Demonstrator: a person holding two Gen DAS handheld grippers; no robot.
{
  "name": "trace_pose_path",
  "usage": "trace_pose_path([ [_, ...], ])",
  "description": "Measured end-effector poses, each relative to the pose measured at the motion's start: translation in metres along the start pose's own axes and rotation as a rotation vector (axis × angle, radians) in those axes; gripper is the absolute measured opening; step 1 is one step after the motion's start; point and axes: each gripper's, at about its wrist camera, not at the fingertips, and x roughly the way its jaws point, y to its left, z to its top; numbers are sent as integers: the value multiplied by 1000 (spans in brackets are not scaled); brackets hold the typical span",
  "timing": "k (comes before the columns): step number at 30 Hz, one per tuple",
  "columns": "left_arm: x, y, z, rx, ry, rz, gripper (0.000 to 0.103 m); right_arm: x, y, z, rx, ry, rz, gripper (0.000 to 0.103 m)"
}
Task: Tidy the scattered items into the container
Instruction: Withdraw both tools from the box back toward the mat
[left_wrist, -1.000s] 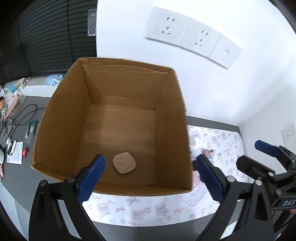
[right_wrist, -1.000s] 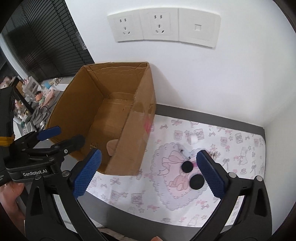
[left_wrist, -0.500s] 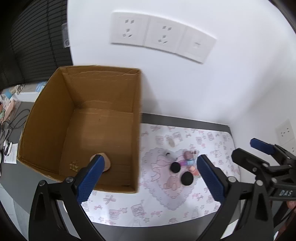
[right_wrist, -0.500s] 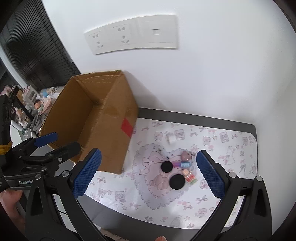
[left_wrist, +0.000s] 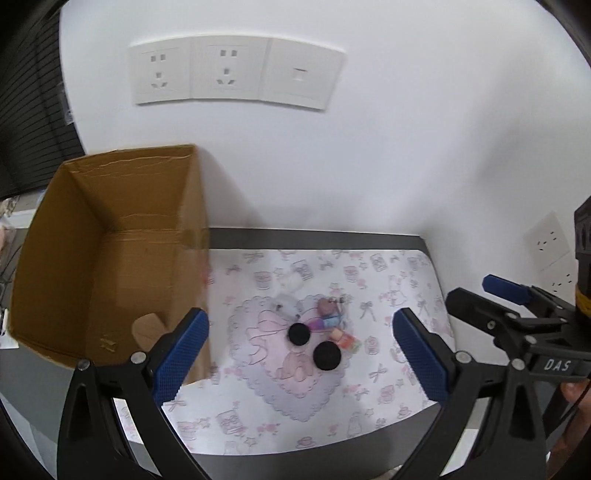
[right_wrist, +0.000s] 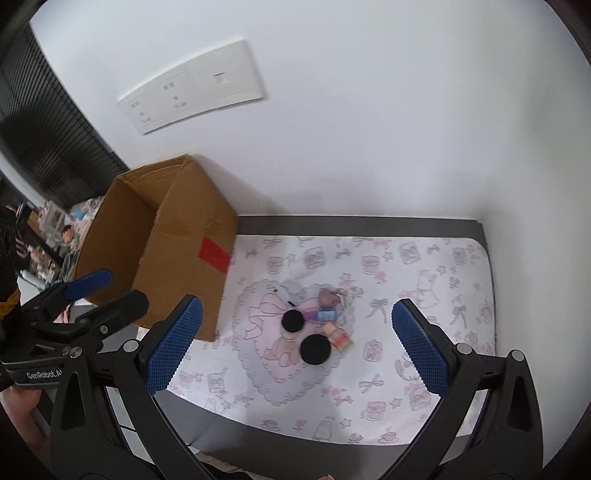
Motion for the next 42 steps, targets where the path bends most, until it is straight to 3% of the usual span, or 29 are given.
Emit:
trace_pose_path([
  [8,17,-19,1,24,-13,11,100,3,-24,-5,6,16,-71,103],
  [15,42,-19,-14,18,26,37,103,23,-37,-16,31,91,-51,103],
  [19,59,-21,-23,19,99,25,103,43,-36,-23,-20,161,-72,103],
  [29,94,-22,-37,16,174,36,103,67,-43,-33,-77,165,-100,103],
  [42,158,-16,-44,17,308,56,103,124,-64,-45,-41,299,-65,101],
])
